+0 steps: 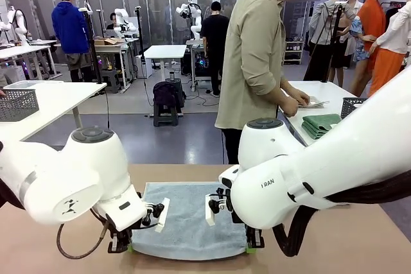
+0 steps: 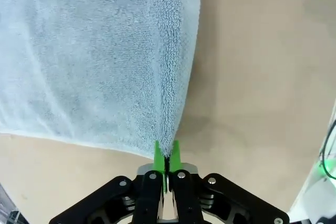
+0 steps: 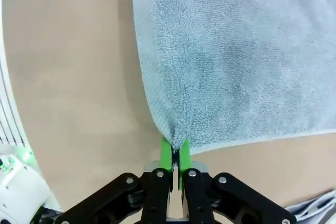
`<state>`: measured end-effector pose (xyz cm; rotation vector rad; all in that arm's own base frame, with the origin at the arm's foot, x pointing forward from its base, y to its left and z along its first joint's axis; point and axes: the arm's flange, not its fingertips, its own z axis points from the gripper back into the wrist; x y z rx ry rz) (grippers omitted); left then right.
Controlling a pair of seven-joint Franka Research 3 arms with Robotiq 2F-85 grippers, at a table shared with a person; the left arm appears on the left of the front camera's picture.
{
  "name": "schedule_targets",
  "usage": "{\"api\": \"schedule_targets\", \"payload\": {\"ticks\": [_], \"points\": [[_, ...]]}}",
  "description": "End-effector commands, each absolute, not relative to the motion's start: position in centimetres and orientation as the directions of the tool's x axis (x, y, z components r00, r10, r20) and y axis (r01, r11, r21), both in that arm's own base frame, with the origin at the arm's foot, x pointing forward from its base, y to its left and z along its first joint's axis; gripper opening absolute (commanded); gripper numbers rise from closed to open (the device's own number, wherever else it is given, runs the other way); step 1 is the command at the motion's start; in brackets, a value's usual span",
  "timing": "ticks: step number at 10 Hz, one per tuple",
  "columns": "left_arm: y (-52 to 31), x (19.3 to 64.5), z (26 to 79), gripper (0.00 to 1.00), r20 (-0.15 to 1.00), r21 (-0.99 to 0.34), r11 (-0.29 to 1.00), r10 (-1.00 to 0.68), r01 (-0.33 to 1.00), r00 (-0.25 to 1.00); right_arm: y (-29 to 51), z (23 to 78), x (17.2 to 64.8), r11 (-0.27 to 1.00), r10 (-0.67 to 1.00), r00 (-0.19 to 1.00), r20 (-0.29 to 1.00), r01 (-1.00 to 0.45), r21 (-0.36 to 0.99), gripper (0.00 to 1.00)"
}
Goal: Fold the towels and place them in the basket.
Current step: When a person lays out a Towel with hook on the table, fold it in half twice.
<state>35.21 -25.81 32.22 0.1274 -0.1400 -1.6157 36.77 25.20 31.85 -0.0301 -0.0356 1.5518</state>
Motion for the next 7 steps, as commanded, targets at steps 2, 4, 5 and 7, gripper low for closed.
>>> {"api": "schedule_targets", "payload": {"ticks": [2,4,5,7], "points": [[-25.5,34.0,34.4,0.04,-0.007,0.178,-0.022,-1.000,0.984,-0.021,25.4,33.9,36.1,0.013,1.000,0.012,0.006,-0.999,-0.049,0.07],[-25.7,34.9,35.0,0.04,-0.004,0.188,-0.019,-1.000,0.982,-0.019,25.5,34.5,37.0,0.018,1.000,0.018,0.007,-0.998,-0.060,0.07],[-25.8,36.0,35.6,0.04,-0.004,0.192,-0.018,-1.000,0.981,-0.018,25.4,35.1,37.9,0.019,1.000,0.019,0.007,-0.997,-0.069,0.07],[-26.0,38.4,36.4,0.04,-0.011,0.204,-0.013,-1.000,0.979,-0.011,25.6,35.9,40.1,0.014,1.000,0.012,0.026,-0.997,-0.082,0.07]]}}
